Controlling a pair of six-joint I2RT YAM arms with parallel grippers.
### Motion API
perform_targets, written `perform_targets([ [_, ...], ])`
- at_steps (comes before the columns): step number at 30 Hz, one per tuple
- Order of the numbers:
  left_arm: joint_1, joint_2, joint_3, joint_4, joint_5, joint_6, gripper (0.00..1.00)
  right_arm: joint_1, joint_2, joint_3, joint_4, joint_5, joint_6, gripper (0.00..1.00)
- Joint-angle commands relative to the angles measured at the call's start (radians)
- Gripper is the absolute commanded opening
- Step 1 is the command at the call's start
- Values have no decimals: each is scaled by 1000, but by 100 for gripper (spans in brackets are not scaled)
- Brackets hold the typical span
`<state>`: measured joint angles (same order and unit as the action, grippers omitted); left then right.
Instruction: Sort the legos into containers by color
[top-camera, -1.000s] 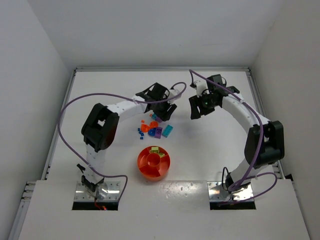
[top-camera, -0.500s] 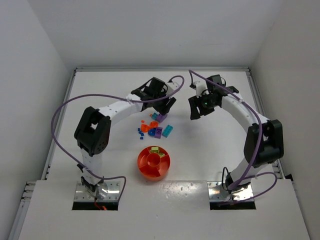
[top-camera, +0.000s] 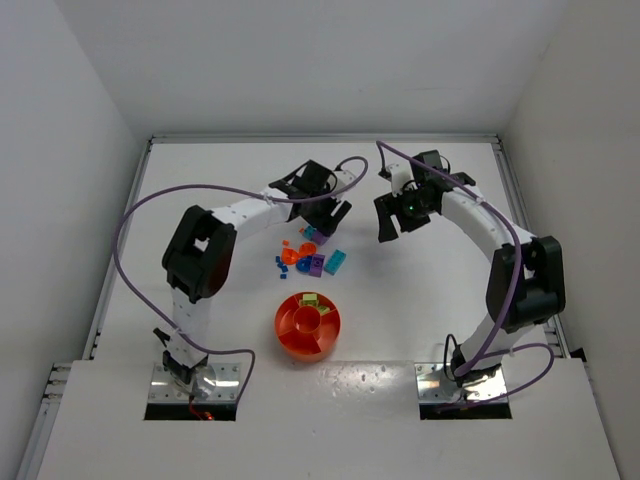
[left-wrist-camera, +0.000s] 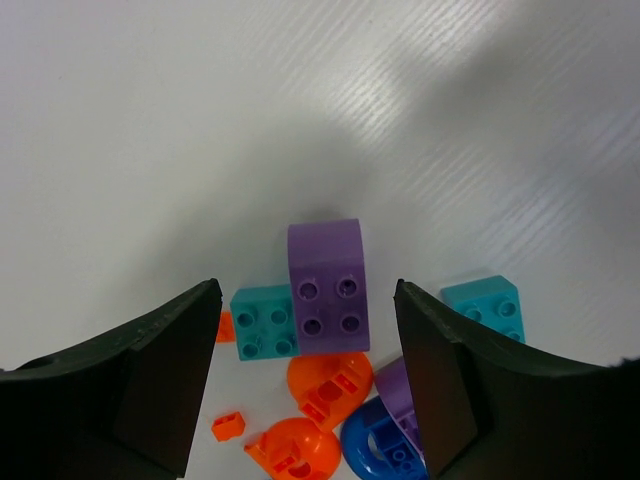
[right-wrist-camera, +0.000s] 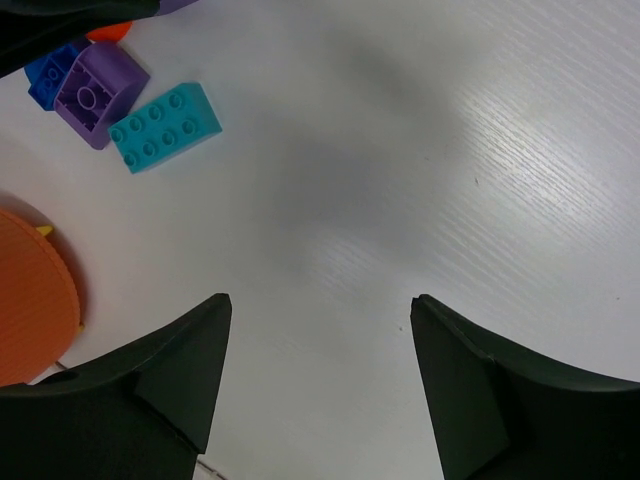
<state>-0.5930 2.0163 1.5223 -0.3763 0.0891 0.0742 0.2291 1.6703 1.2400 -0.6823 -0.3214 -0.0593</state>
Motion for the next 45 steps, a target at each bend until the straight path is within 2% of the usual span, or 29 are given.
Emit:
perform_targets([
  [1, 22, 22, 45, -1, 11, -19, 76, -5, -1, 29, 13, 2, -1, 73],
  [8, 22, 53, 32, -10, 63, -19, 76, -5, 8, 29, 23, 13, -1, 76],
  [10, 22, 53, 21, -10, 72, -19, 72, -5, 8, 29, 23, 22, -1, 79],
  [11, 22, 53, 12, -10, 72, -19, 72, -5, 8, 29, 23, 22, -1, 84],
  [15, 22, 53, 3, -10, 81, -19, 60, -5, 8, 19, 32, 53, 9, 96],
  [16, 22, 53, 2, -10, 81, -19, 52, -5, 8, 19, 32, 68, 9, 99],
  [19, 22, 65, 2, -10, 69, -19, 41, -5, 8, 19, 32, 77, 9, 99],
  [22, 22, 65, 2, -10, 60, 2, 39, -5, -1, 19, 32, 77, 9, 99],
  [25, 22, 53, 2, -10, 49, 13, 30, -5, -12, 10, 32, 77, 9, 99],
  [29, 54, -51, -19, -30, 127, 13, 20, -5, -23, 1, 23, 68, 9, 99],
  [31, 77, -174, -19, -82, 165, 13, 18, -5, -35, 1, 23, 68, 9, 99],
  [35, 185, -431, -154, -179, 253, 74, 2, -5, -64, -19, 23, 59, 9, 99],
  [37, 217, -525, -250, -260, 291, 133, 0, -5, -73, -28, 23, 59, 9, 99],
  [39, 239, -649, -328, -407, 345, 232, 0, -5, -73, -28, 23, 50, 0, 99],
  [40, 254, -686, -349, -505, 362, 258, 0, -5, -84, -37, 23, 41, -1, 99],
  [43, 265, -795, -404, -661, 423, 341, 0, -5, -84, -46, 23, 30, -1, 99],
  [45, 275, -862, -378, -684, 413, 371, 0, -5, -84, -47, 23, 18, -1, 99],
])
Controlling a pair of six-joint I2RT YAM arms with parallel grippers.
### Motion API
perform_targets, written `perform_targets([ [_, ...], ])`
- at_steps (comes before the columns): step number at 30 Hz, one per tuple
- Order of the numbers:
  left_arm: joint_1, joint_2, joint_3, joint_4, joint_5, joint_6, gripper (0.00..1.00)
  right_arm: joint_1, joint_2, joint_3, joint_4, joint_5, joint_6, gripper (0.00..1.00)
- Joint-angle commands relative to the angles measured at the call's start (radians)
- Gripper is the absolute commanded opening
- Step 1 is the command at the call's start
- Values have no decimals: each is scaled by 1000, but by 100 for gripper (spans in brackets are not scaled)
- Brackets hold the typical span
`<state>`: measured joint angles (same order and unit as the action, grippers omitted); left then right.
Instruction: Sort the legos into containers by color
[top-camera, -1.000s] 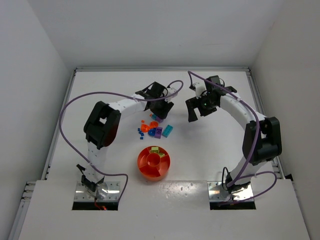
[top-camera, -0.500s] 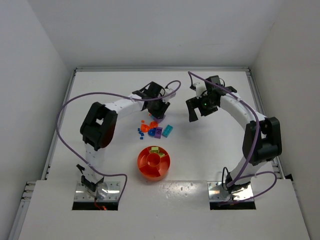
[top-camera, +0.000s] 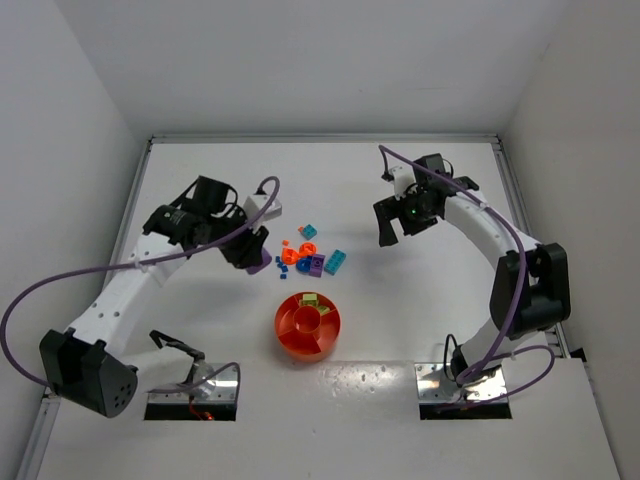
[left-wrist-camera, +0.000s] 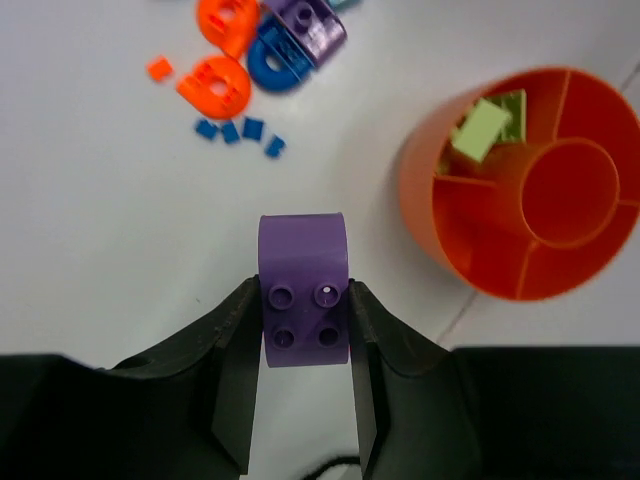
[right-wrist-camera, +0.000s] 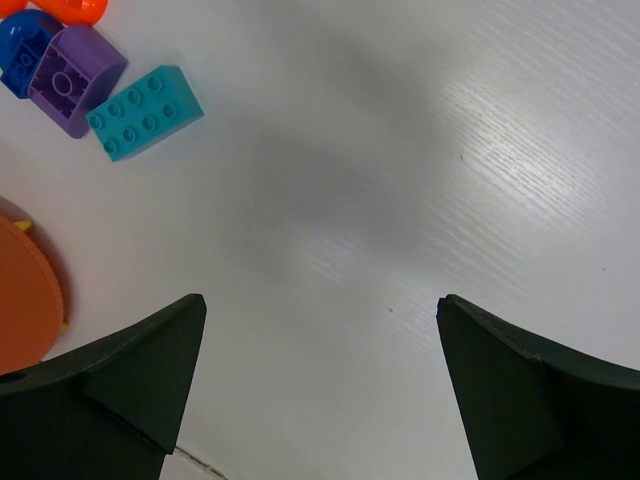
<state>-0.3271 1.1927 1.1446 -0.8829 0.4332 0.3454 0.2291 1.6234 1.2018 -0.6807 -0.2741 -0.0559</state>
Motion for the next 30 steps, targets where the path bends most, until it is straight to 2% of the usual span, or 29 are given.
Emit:
perform_targets([
  [1, 10, -51, 9, -177, 68, 99, 0, -5, -37, -8, 21, -42, -4, 99],
  [7, 10, -47, 58, -338, 193, 266, 0, -5, -37, 10, 21, -51, -4, 99],
  [9, -22, -6, 58, -407, 208, 355, 0, -5, -37, 10, 21, -51, -13, 99],
  [12, -35, 36, 58, -419, 208, 386, 0, -5, -60, 1, 21, -51, -13, 99],
  [25, -282, 143, 58, -347, 110, 213, 0, -5, -69, -8, 12, -51, -22, 99],
  [30, -319, 203, 90, -309, 49, 135, 0, -5, -69, -8, 12, -51, -32, 99],
])
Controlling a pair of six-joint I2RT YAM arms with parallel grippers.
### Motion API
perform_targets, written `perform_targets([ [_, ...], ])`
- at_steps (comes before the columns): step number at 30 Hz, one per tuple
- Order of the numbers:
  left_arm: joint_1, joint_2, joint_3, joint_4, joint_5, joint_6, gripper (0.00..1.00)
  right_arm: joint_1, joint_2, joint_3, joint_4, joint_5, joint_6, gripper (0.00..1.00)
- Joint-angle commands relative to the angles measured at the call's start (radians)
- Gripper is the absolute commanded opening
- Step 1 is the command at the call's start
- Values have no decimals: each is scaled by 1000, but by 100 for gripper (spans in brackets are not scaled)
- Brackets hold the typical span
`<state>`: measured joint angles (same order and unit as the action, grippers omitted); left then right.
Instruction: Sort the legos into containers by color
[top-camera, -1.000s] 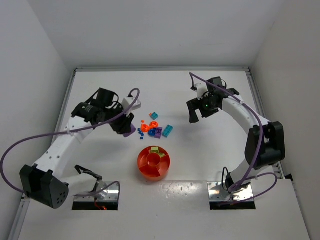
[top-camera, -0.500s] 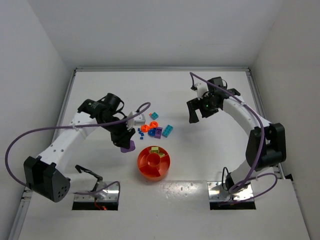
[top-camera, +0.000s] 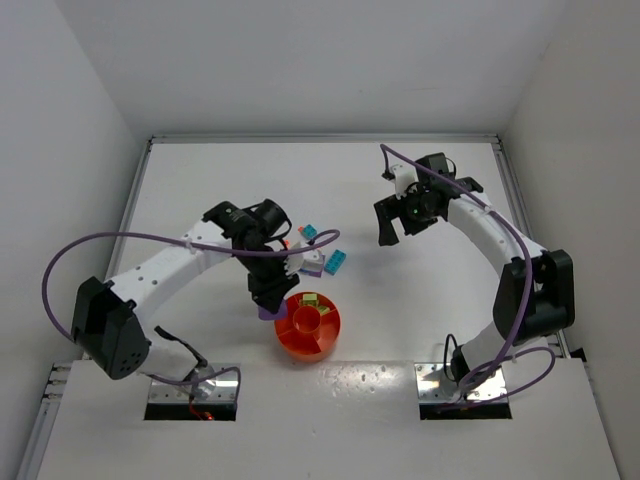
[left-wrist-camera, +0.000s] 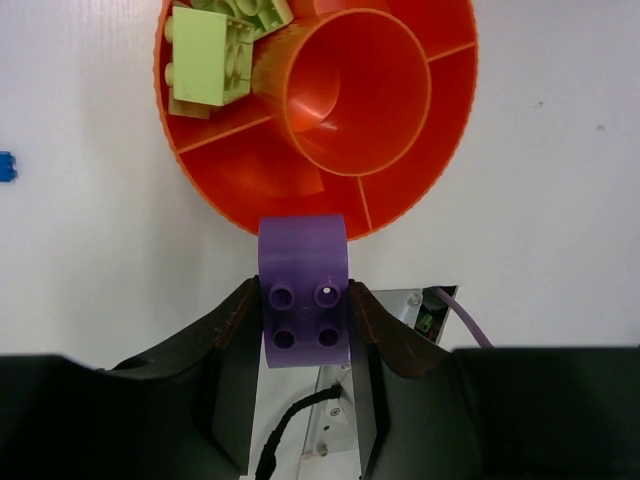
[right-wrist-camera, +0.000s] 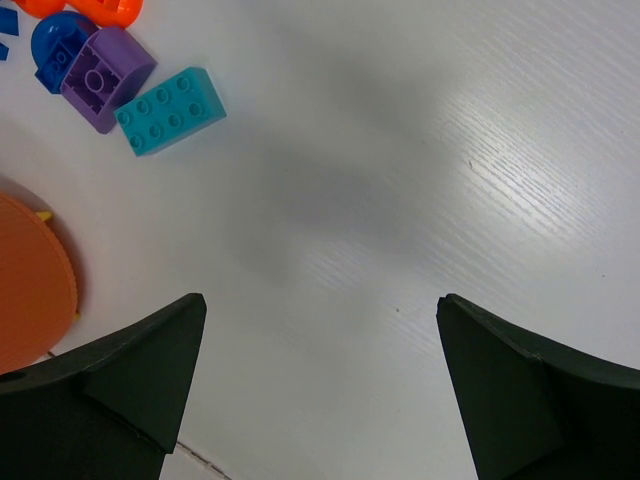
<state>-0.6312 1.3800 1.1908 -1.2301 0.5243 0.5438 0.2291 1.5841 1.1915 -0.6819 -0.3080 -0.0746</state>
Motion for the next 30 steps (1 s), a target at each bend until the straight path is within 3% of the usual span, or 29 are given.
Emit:
perform_targets([
  [1, -15, 31, 55, 52, -53, -97, 0, -5, -30, 2, 13, -17, -13, 99],
  [13, -70, 110, 144, 61, -95, -240, 0, -5, -49, -7, 4, -8, -22, 99],
  [23, -91, 87, 248, 20, -263, -323, 0, -5, -67, -26, 4, 1, -22, 99],
  [28, -101, 91, 288, -75, -299, -264, 0, -5, -67, -35, 4, 1, -22, 99],
  [30, -110, 91, 233, -75, -322, -255, 0, -5, -67, -35, 4, 1, -22, 99],
])
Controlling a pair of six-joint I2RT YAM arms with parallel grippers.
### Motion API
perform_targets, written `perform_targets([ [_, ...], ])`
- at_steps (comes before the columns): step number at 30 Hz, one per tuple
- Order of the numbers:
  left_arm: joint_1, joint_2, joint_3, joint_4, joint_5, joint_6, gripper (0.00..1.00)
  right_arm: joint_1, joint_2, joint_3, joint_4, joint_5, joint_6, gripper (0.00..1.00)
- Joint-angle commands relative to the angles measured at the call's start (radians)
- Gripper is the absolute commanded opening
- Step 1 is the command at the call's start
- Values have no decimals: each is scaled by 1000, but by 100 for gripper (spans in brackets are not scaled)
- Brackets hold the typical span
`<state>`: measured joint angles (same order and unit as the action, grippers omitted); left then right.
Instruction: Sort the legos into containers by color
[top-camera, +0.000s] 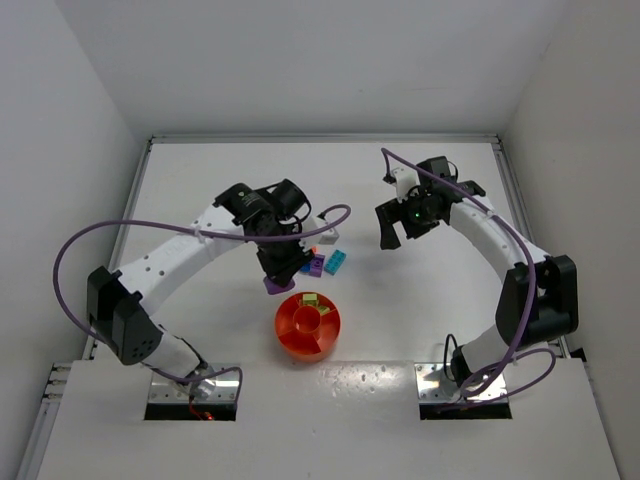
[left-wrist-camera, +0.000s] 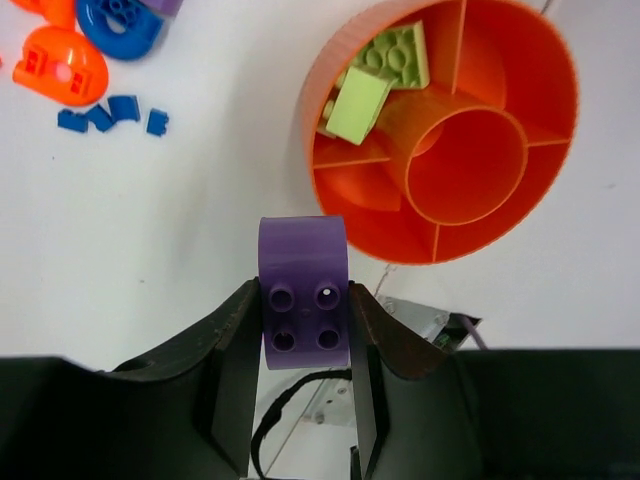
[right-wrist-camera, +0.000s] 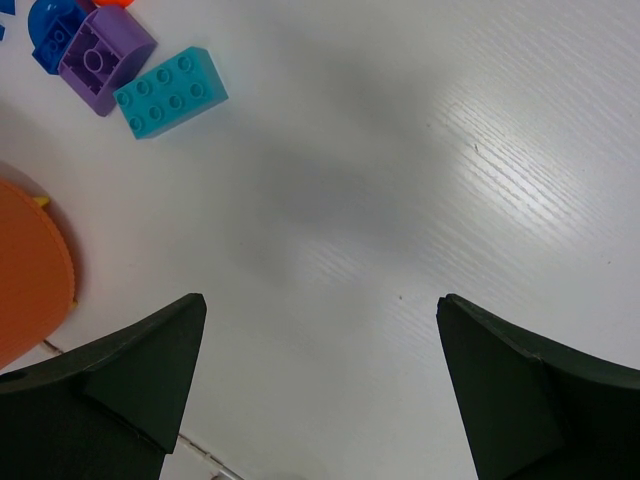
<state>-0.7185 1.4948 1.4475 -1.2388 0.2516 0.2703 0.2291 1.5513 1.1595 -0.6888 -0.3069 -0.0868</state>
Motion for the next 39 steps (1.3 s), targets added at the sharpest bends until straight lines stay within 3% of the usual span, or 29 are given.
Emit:
perform_targets([
  [1, -53, -56, -53, -67, -58, 27, 0, -5, -34, -3, 11, 0, -10, 99],
  [13, -159, -67, -99, -67, -15, 47, 0, -5, -34, 6, 11, 0, -10, 99],
  [25, -159, 44, -108, -57, -38, 47, 0, -5, -43, -14, 11, 0, -19, 99],
  [29, -159, 56, -98, -57, -29, 47, 6, -5, -43, -14, 11, 9, -19, 99],
  [37, -159, 94, -53, -57, 6, 56, 37, -5, -43, -23, 11, 9, -19, 99],
  [39, -159, 105, -44, -57, 6, 56, 37, -5, -43, -23, 11, 9, -19, 99],
])
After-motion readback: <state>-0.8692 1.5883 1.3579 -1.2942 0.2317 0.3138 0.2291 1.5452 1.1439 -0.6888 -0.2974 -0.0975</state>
